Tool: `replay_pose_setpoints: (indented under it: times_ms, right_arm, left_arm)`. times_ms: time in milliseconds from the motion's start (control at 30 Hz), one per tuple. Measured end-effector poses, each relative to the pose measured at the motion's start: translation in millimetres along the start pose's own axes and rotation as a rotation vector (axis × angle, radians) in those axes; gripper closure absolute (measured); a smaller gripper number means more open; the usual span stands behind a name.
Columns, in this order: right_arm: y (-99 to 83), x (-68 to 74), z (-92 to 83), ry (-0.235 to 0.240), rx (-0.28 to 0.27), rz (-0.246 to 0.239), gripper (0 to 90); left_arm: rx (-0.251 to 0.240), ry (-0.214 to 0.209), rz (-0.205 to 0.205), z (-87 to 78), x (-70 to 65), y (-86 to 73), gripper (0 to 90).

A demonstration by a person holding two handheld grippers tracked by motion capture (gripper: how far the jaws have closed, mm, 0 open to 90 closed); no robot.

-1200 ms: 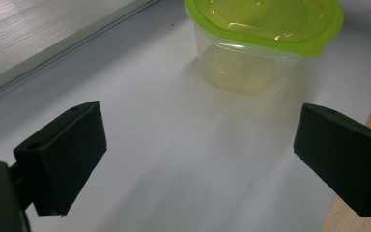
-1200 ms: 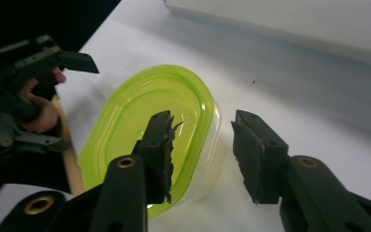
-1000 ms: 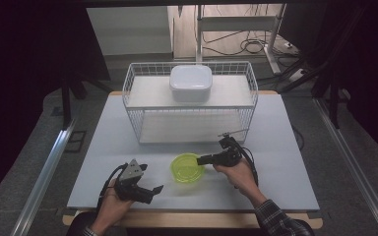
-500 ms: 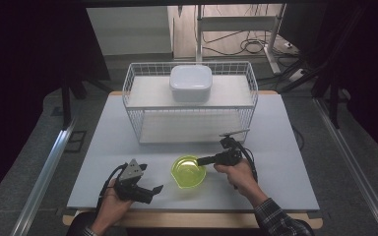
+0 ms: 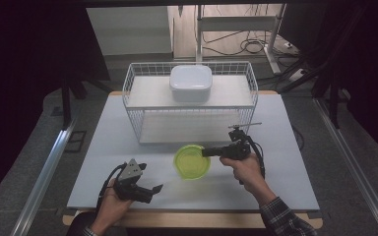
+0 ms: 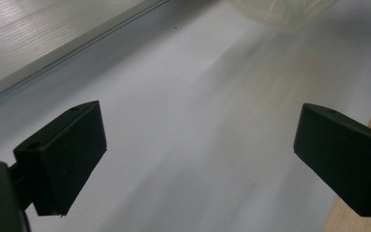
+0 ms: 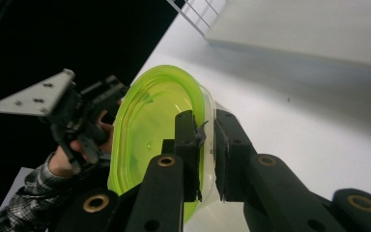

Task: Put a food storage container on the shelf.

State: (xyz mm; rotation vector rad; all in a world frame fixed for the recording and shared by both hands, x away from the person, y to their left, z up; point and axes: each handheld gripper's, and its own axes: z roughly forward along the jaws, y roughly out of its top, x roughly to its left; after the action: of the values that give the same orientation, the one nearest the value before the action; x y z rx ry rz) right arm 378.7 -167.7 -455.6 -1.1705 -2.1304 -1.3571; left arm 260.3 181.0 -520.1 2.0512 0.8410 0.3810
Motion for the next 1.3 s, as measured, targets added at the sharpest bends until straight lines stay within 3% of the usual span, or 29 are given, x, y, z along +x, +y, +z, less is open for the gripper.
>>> replay_pose_setpoints:
  times_ms: [533, 1300]
  right_arm:
    - [36.2, 28.2, -35.4, 0.001, -0.073, -0.045, 81.2]
    - [105.9, 77.2, -84.7, 0.018, -0.232, -0.077, 81.3]
  left_arm:
    - [0.0, -0.001, 0.001, -0.1, 0.2, -0.1, 4.3]
    - [0.001, -0.007, -0.004, 1.9, 0.6, -0.6, 4.3]
